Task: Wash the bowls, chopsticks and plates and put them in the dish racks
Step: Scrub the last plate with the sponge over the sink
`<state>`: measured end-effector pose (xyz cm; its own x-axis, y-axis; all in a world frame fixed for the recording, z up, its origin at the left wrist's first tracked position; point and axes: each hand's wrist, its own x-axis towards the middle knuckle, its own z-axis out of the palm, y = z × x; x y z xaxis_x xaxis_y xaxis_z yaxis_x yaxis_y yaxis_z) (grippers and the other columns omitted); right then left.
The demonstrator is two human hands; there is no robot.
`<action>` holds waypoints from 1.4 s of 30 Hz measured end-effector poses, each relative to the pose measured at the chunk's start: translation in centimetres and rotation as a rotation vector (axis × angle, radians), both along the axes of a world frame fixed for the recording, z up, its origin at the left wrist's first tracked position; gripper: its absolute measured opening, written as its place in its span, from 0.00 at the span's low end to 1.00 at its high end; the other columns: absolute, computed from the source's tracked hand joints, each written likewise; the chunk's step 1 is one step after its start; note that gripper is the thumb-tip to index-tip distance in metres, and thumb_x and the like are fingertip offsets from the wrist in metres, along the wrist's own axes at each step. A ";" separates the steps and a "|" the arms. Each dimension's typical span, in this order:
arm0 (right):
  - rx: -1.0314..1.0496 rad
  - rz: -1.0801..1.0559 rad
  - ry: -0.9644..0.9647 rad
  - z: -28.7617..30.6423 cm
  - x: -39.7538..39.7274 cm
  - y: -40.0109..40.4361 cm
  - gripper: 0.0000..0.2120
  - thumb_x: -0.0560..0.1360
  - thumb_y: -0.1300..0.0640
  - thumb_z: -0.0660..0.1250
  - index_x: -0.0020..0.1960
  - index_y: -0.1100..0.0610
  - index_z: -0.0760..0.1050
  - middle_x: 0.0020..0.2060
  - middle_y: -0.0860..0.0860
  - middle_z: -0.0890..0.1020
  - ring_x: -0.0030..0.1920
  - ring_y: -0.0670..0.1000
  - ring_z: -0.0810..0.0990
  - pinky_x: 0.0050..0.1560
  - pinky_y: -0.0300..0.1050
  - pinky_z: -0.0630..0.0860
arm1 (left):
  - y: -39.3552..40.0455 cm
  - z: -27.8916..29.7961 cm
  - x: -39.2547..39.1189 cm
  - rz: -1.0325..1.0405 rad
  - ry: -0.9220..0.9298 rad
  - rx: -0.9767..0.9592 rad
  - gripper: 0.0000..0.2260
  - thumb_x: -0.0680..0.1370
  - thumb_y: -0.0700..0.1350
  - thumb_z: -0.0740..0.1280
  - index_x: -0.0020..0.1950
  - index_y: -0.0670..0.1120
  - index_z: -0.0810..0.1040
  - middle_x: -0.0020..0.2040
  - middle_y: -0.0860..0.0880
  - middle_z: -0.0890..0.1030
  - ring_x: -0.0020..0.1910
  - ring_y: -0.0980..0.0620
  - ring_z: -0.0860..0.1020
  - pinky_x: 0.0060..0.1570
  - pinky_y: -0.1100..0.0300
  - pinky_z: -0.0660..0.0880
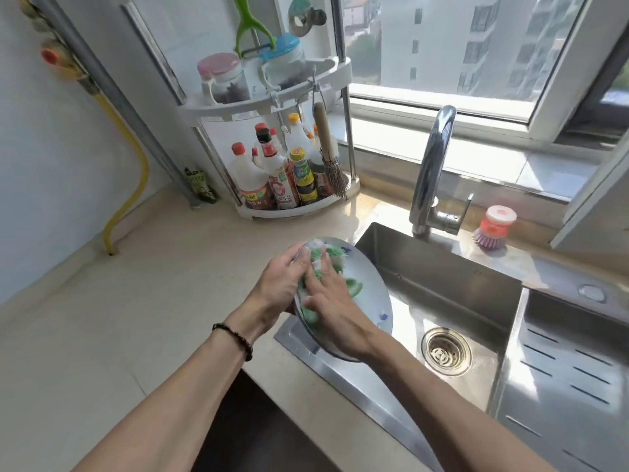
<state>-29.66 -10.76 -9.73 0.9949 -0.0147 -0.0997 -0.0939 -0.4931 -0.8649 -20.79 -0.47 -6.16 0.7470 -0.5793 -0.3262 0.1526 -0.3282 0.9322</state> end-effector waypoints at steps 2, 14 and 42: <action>-0.046 0.031 -0.002 -0.5 -0.2 -1.0 0.34 0.74 0.43 0.40 0.78 0.46 0.33 0.75 0.46 0.28 0.75 0.43 0.26 0.77 0.48 0.31 | -0.3 0.1 -0.2 -0.014 -0.011 0.037 0.11 0.86 0.49 0.56 0.60 0.54 0.78 0.52 0.47 0.86 0.45 0.49 0.85 0.41 0.51 0.82; 0.160 0.021 0.041 0.2 -0.4 -1.8 0.29 0.85 0.53 0.48 0.81 0.47 0.37 0.77 0.44 0.34 0.73 0.40 0.30 0.74 0.48 0.29 | -2.1 1.6 -0.6 0.070 -0.207 0.199 0.23 0.79 0.63 0.59 0.68 0.53 0.76 0.62 0.47 0.82 0.61 0.45 0.81 0.58 0.48 0.79; 0.039 0.123 -0.047 -1.3 -3.4 -2.1 0.49 0.69 0.43 0.74 0.81 0.39 0.48 0.81 0.42 0.52 0.80 0.49 0.48 0.80 0.58 0.45 | -3.2 2.8 -1.6 0.368 -0.650 0.387 0.18 0.86 0.51 0.53 0.75 0.50 0.68 0.69 0.48 0.77 0.67 0.45 0.74 0.65 0.51 0.71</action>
<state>-33.06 -12.87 -11.00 0.9926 0.1107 -0.0508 0.0064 -0.4639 -0.8859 -22.42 -3.65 -3.36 0.9742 -0.1975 0.1088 -0.2158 -0.6769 0.7037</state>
